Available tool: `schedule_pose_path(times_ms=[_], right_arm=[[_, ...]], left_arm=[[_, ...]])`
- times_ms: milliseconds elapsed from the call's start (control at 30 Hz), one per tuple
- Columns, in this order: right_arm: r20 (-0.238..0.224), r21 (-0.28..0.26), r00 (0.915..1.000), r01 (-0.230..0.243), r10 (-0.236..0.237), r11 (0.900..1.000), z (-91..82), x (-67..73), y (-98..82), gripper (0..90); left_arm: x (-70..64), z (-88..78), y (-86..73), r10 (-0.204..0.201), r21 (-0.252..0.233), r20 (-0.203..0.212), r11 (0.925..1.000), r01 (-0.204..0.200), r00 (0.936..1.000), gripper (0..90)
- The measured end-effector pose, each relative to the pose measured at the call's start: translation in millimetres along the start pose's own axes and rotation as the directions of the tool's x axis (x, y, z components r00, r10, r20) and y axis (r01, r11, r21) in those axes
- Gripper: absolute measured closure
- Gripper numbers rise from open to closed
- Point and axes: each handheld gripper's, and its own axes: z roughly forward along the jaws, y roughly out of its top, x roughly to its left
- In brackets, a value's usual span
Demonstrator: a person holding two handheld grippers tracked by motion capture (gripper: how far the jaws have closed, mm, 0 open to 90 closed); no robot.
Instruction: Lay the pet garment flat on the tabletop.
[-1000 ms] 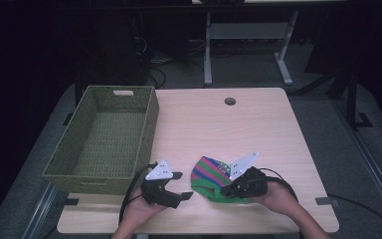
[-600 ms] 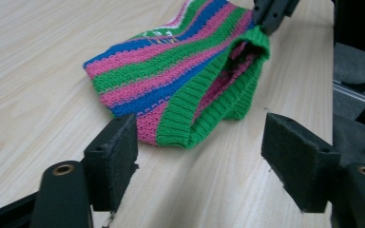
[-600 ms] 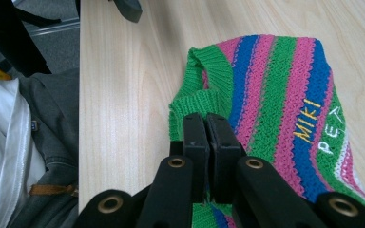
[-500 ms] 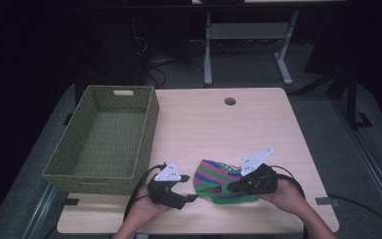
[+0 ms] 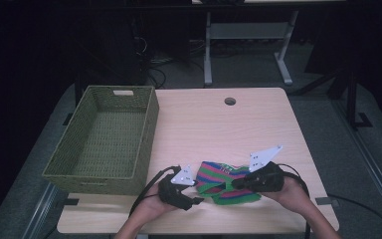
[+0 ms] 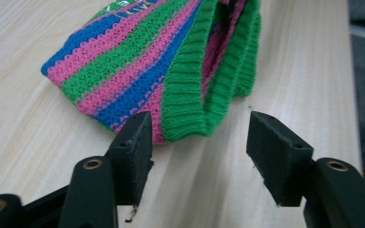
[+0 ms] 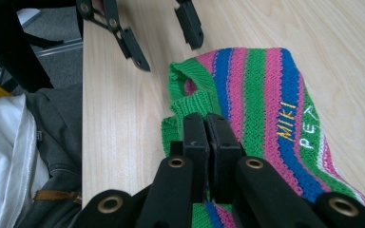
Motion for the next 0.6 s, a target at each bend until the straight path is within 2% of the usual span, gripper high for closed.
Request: schedule_pose_path(times_ms=[33,67,133,333,467,567,600], right_arm=[[-0.004,-0.007,1.0,-0.005,0.005,1.0,-1.1,0.0,-0.2,87.6],[-0.002,-0.01,1.0,-0.005,0.005,1.0,-2.0,-0.4,-0.7,87.6],[-0.001,-0.017,1.0,-0.009,0.009,1.0,-3.7,-1.1,-1.5,87.6],[-0.003,-0.035,0.9998,-0.02,0.02,0.999,-8.0,-3.8,-1.8,87.6],[-0.004,-0.046,0.9996,-0.028,0.028,0.999,-9.6,-5.2,-0.9,87.6],[-0.004,-0.051,0.9996,-0.027,0.027,0.998,-10.2,-5.0,0.2,87.6],[-0.004,-0.052,0.9996,-0.03,0.029,0.998,-10.5,-5.0,0.6,87.6]], left_arm=[[0.4,1.3,1.0,0.012,0.006,-0.002,0.9999,-0.012,0.9999,42.0],[0.1,3.1,1.6,0.005,0.001,-0.003,1.0,-0.005,1.0,42.7],[1.4,4.2,2.5,0.026,0.015,-0.007,0.9995,-0.026,0.9996,44.7],[0.6,6.0,2.4,0.043,0.03,-0.013,0.9987,-0.042,0.999,45.4],[-1.0,7.9,3.0,0.052,0.038,-0.017,0.998,-0.051,0.9985,46.2],[-2.5,11.6,3.6,0.044,0.038,-0.023,0.9984,-0.043,0.9988,49.0],[-1.3,11.0,4.4,0.065,0.051,-0.027,0.9967,-0.064,0.9975,51.1]])
